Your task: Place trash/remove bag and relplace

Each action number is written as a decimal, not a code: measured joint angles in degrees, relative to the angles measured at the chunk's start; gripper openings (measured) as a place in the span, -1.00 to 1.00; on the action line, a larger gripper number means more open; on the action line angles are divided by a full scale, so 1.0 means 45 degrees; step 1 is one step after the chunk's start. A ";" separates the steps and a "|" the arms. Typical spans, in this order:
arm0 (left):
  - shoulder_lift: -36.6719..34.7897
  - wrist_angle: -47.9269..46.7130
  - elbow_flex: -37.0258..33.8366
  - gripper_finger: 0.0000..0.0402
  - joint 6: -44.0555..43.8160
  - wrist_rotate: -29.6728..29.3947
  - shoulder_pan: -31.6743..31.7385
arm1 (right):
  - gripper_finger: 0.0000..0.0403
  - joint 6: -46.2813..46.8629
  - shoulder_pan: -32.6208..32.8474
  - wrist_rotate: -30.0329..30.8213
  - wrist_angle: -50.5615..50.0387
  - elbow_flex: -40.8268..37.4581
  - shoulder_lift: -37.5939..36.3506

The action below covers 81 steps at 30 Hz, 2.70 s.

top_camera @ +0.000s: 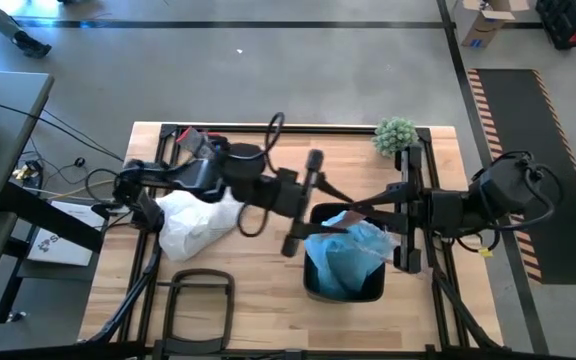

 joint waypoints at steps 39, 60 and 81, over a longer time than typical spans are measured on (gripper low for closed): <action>-0.1728 -0.3815 0.0000 -1.00 0.1535 -0.7309 -0.1241 | 0.31 1.4511 0.3878 0.3646 -1.1751 -0.2489 0.0102; -0.1723 -0.3676 0.0000 -1.00 0.0737 -0.5632 -0.1520 | 0.49 0.5676 -0.1136 0.2461 -0.0437 -0.5600 0.0087; -0.1769 -0.4166 0.0867 -1.00 -0.1851 -0.4142 -0.1153 | 0.87 0.4147 -0.3648 -0.2734 0.2605 -0.6373 0.1109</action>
